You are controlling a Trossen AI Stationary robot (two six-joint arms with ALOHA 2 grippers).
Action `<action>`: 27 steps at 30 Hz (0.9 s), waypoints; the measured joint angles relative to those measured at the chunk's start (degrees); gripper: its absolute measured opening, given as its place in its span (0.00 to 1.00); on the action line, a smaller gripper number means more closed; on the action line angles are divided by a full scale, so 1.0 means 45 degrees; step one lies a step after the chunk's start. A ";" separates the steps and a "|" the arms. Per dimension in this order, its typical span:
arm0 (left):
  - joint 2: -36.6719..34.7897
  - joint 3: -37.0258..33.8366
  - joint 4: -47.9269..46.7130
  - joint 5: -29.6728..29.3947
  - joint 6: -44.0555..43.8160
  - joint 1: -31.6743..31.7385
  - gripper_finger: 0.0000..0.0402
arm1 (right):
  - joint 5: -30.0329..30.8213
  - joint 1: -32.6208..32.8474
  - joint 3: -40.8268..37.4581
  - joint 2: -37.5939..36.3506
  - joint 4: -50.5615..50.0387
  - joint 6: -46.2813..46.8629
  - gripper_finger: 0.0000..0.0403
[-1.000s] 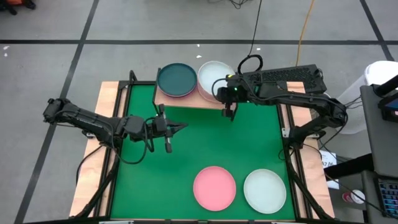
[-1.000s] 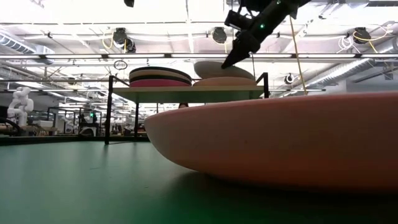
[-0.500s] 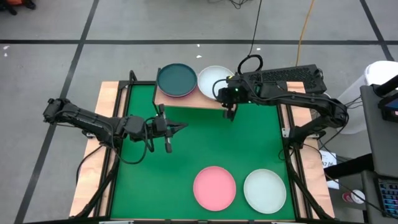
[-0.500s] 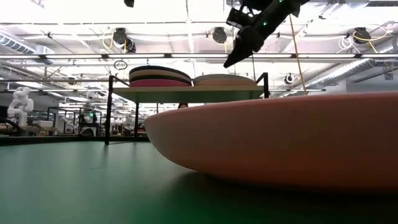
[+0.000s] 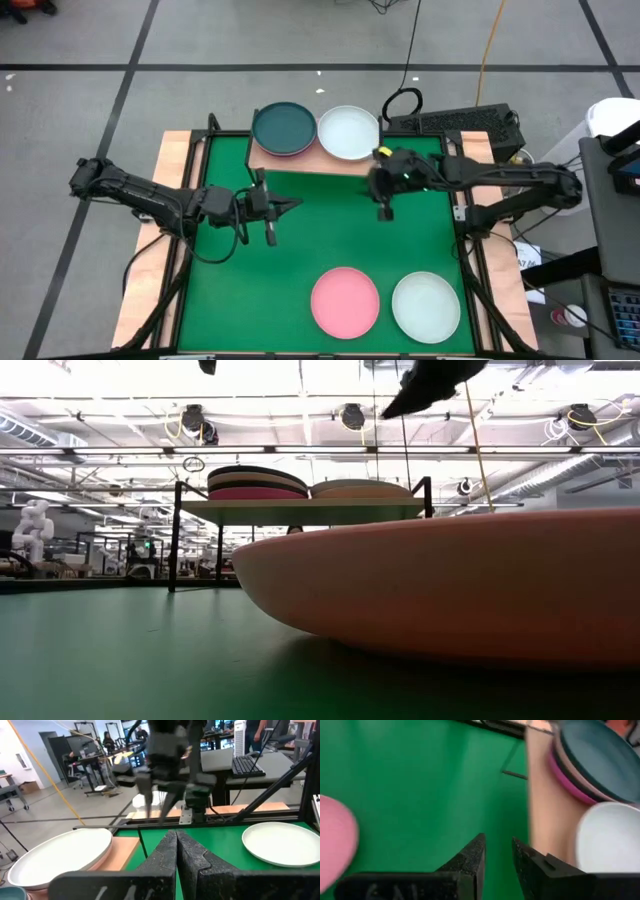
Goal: Place and stack plates onto a shelf
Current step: Stack the pink plate on top of the blue plate on the shelf
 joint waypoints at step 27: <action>0.6556 0.2818 -0.1172 0.1681 0.0159 -0.4004 0.29 | 0.0089 0.2388 -0.2733 -0.3949 0.2720 0.1774 0.20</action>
